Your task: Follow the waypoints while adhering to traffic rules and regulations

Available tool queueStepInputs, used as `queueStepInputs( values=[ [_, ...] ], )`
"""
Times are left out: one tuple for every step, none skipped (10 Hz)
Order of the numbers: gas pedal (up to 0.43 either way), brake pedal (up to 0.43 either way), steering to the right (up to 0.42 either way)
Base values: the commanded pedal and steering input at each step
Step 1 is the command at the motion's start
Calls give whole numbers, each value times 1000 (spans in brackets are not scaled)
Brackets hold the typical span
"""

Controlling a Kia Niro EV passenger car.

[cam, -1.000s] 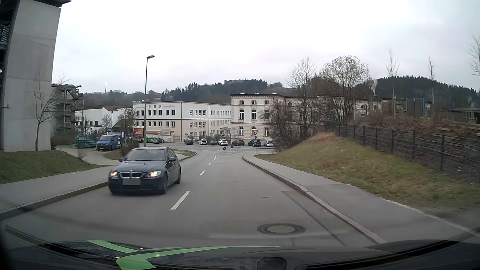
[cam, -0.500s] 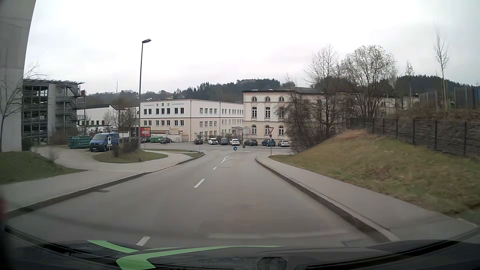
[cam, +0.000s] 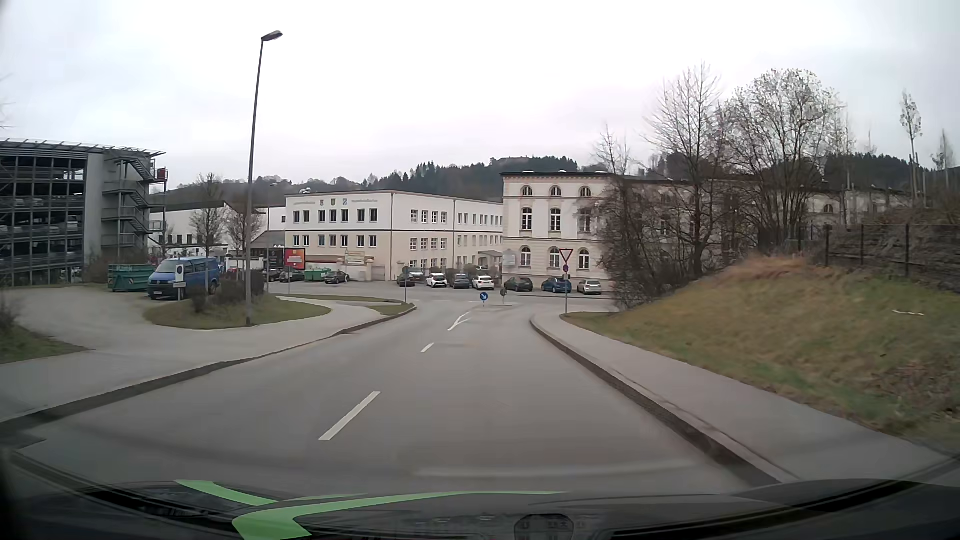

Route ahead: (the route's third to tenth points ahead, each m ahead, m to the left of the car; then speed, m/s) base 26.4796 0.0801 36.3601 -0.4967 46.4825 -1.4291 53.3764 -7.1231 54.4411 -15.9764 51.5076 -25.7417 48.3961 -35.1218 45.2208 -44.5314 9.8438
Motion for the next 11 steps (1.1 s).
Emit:
queueStepInputs(
  values=[
    [0, 232, -8],
    [0, 213, -5],
    [0, 213, -3],
    [0, 220, -1],
    [0, 226, -1],
    [0, 232, -1],
    [0, 238, -3],
    [0, 244, -4],
    [0, 250, -4],
    [0, 256, -4],
    [0, 256, -4]
  ],
)
